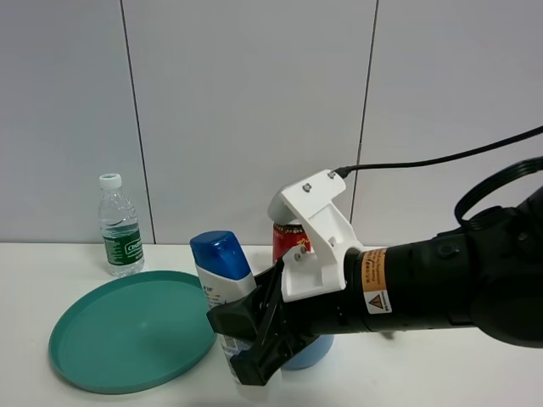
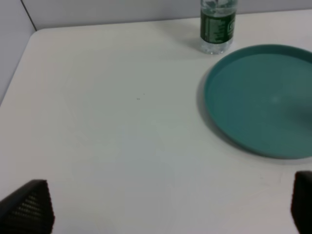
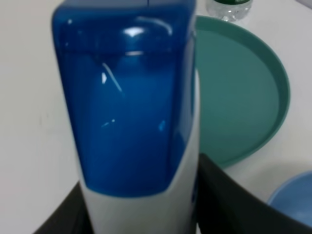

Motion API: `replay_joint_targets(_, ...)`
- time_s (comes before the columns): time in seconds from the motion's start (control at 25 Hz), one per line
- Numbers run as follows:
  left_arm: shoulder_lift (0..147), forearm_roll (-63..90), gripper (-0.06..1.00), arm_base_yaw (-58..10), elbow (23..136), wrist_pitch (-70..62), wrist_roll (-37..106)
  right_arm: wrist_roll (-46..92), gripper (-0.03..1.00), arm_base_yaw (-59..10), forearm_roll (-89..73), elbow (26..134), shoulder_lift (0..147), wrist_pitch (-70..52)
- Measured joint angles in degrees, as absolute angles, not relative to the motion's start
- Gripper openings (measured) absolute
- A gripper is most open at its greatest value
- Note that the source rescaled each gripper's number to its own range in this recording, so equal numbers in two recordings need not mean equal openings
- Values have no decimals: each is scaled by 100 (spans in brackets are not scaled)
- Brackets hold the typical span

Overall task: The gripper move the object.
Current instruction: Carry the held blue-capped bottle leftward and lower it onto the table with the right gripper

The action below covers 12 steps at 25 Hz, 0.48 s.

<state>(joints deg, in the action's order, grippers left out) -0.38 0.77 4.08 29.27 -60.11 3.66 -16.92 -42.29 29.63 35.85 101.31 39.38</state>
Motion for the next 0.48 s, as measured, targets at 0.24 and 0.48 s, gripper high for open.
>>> replay_joint_targets(0.24, -38, 77, 100, 408, 2927, -6011, 366, -805, 0, -4229, 2860, 3585, 10156, 4006)
replay_joint_targets(0.48, -38, 77, 100, 408, 2927, -6011, 366, -618, 0, -4229, 2707, 3585, 10156, 4060)
